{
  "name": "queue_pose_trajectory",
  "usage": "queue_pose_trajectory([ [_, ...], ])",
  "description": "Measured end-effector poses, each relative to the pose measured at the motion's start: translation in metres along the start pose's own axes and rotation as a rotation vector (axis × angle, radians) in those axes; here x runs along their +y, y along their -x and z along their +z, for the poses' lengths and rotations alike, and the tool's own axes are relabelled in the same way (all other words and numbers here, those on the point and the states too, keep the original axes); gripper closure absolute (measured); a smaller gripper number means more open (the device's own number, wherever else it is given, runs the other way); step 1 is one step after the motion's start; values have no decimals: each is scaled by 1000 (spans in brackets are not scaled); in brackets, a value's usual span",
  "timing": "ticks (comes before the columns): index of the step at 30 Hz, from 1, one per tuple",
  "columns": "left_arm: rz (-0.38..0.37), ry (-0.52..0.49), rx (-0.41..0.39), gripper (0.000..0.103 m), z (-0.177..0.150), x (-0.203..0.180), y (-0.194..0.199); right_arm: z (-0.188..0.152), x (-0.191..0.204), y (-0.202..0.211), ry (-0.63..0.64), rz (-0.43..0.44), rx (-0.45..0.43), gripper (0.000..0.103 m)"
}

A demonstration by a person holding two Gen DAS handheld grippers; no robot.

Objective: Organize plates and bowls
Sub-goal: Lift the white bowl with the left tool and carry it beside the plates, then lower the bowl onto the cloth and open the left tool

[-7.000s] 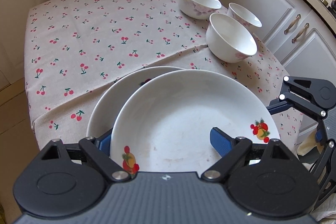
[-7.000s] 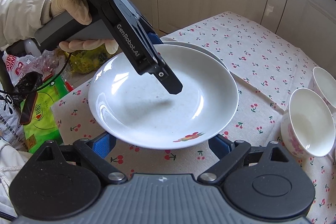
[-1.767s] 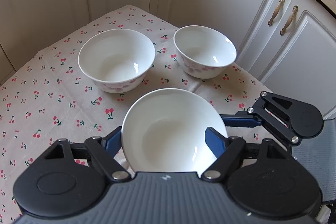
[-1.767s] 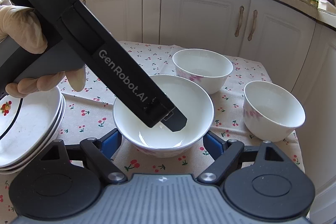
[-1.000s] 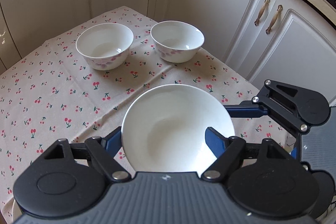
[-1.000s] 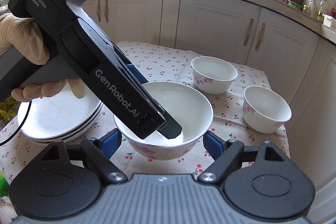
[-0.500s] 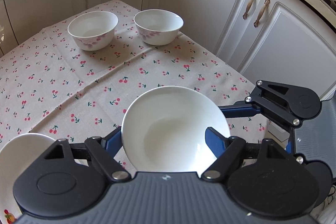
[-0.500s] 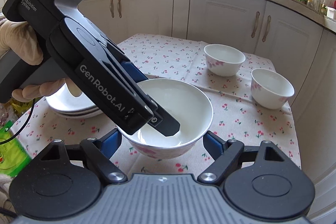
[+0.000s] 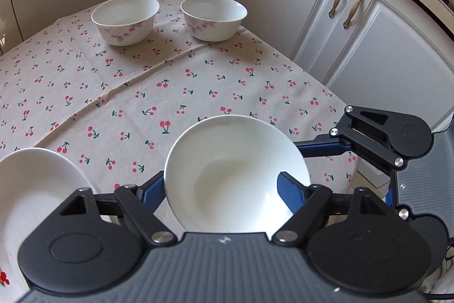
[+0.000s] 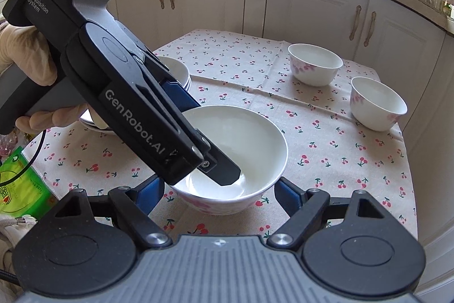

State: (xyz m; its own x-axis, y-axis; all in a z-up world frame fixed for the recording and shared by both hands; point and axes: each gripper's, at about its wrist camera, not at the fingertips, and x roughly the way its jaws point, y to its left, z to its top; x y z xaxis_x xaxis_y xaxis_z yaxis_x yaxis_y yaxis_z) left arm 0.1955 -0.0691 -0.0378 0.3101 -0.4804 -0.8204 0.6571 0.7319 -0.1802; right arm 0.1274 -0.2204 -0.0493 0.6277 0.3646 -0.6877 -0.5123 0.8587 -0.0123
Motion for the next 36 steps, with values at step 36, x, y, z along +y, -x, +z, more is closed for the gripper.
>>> queue_pose_trajectory([
  [36,70,-19,-161,15,25,15,38,22,-35,25,-15,0,-94,0],
])
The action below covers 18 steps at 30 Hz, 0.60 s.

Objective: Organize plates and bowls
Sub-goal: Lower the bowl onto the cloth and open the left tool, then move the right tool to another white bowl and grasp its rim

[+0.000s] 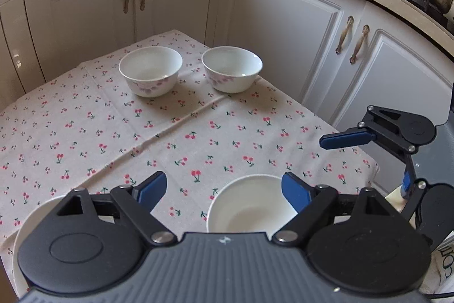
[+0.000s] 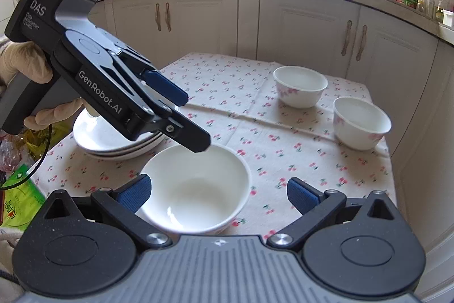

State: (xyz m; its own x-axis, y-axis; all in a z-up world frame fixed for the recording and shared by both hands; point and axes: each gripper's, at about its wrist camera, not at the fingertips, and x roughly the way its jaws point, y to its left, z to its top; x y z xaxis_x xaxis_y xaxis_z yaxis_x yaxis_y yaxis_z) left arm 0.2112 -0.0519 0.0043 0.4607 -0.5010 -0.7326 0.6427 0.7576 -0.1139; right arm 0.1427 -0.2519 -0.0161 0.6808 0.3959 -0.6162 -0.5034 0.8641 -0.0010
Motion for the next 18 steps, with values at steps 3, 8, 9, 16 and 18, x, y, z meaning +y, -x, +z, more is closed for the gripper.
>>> queue_pose_trajectory([
  [3,40,-11,-29,15,11,4,-5,14,-17,-2,5,-19,-5,0],
  [8,84,1,-75,15,27,12,-21,38,-46,-11,15,-46,-10,0],
  [9,86,3,-80,15,30,13,-25,42,-51,-15,23,-49,-6,0],
  [16,127,23,-131,15,49,30,-54,70,-81,-48,50,-65,27,0],
  [18,146,40,-137,15,53,38,-64,78,-90,-58,51,-61,37,0],
])
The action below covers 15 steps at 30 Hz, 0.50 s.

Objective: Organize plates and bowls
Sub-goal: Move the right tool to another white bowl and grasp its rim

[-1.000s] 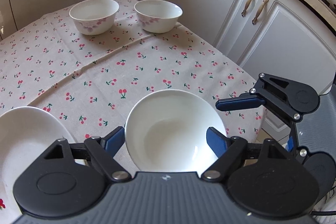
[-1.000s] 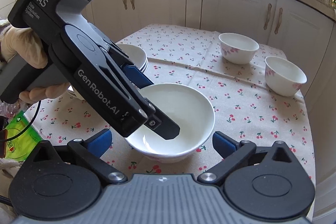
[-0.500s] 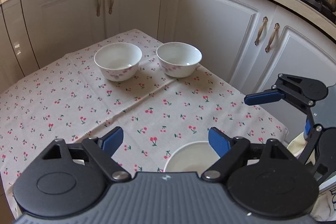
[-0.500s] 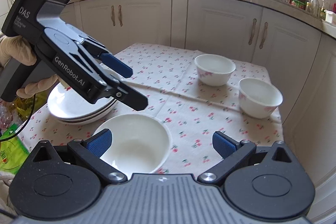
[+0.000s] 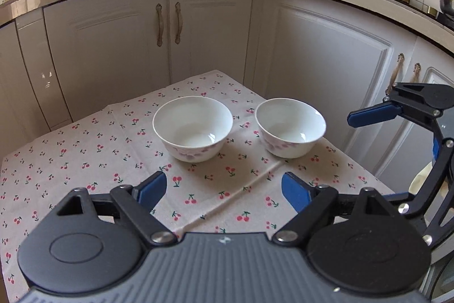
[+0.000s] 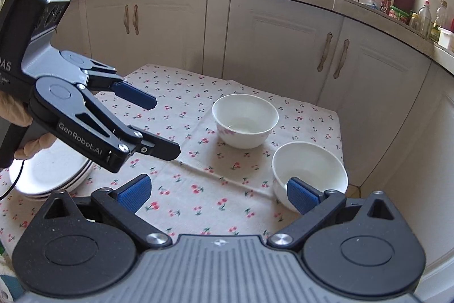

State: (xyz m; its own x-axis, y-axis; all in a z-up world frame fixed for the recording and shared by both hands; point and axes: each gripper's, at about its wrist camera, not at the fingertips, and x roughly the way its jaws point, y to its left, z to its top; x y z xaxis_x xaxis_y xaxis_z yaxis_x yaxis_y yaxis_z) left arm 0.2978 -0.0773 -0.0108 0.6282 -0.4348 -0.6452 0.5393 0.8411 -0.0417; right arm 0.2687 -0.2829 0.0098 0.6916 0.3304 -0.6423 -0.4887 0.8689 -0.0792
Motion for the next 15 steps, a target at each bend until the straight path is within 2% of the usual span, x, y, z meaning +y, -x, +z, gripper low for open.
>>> queue_pose_trajectory([
  [5,27,76,4,15,7,20,-29,20,-26,-27,-7,5,22,0],
  [9,62,59,8,15,11,22,-50,41,-46,-53,-20,20,35,0],
  [15,27,75,25,15,10,25,-76,74,-80,-102,-107,73,104,4],
])
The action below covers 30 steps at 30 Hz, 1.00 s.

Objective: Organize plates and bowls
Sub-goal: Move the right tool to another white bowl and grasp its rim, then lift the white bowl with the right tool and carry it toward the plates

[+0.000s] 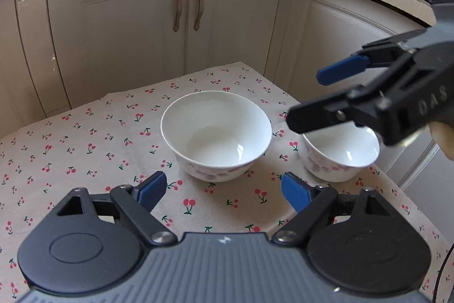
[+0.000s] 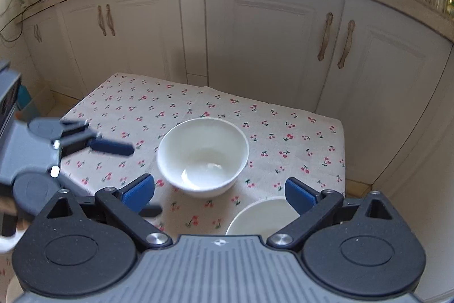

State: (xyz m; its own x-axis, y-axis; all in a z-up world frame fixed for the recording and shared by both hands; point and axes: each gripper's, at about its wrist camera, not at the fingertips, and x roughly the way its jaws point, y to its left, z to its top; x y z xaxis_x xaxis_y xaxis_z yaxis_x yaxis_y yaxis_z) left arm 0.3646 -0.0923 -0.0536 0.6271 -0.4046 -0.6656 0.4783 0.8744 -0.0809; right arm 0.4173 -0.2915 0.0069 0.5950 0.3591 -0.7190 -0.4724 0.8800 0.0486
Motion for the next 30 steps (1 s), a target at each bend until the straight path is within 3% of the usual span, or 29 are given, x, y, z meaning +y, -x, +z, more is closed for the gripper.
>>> queue_pose_trajectory([
  [8,27,-33,-9,16,4,-3,-19,33,-26,-55,-124,91,103,14],
  [15,33,-46,-2,17,2,-2,-33,47,-35,-81,-180,118,160,16],
  [26,25,-40,-7,19,1,1,-36,55,-22,-112,-125,129,221,32],
  [30,29,-54,-13,22,1,0,-35,54,-21,-112,-117,132,227,33],
])
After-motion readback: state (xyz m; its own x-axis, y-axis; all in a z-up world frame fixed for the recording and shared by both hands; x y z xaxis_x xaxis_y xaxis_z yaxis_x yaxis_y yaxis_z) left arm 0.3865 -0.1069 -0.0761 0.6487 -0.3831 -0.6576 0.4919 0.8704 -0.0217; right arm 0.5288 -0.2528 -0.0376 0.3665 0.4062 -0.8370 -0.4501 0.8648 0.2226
